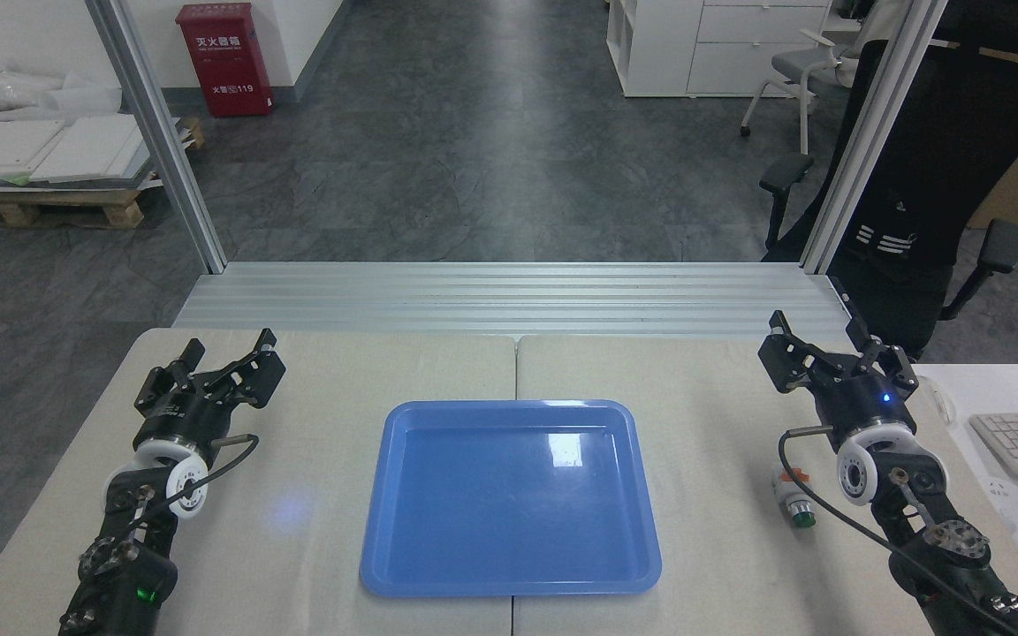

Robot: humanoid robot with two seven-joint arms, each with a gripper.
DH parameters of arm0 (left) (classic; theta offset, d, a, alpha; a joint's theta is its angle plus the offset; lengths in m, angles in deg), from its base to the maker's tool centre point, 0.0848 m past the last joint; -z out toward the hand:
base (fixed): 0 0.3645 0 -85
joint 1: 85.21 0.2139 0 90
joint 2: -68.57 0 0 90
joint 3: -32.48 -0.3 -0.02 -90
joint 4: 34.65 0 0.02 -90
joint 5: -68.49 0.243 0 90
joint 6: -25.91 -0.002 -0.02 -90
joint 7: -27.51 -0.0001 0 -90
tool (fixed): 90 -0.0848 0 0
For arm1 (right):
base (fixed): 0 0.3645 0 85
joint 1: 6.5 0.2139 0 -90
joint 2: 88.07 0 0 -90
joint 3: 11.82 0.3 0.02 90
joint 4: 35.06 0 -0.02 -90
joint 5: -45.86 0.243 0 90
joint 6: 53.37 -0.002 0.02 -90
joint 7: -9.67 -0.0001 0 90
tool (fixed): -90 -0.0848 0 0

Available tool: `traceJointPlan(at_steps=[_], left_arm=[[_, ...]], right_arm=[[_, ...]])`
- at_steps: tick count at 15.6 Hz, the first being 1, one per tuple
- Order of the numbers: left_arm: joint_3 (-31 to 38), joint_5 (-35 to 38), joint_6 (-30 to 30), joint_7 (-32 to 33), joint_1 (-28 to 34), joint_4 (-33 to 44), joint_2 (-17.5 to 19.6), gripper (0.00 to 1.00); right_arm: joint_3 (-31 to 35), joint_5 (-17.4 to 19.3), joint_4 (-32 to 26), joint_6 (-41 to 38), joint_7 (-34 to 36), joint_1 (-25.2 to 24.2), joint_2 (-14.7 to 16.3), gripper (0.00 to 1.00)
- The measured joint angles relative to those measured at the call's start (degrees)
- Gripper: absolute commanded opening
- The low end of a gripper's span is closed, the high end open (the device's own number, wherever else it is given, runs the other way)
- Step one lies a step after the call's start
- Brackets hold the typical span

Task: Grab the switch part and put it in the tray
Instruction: 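Lower the right gripper onto the small switch part beside it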

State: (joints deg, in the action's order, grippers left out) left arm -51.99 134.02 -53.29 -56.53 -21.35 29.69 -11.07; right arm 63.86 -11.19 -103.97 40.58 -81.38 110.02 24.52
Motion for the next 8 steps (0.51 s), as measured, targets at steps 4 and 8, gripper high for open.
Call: traceJointPlan(at_steps=[4, 8], left_arm=[[0.00, 0.00, 0.00, 0.00, 0.01, 0.00, 0.00, 1.00], [0.00, 0.00, 0.00, 0.00, 0.00, 0.00, 0.02, 1.00]], right_arm=[[-0.76, -0.07, -0.06, -0.31, -0.07, -0.31, 0.00, 0.99], [-0.99, -0.14, -0.08, -0.64, -0.09, -0.31, 0.16, 0.99]])
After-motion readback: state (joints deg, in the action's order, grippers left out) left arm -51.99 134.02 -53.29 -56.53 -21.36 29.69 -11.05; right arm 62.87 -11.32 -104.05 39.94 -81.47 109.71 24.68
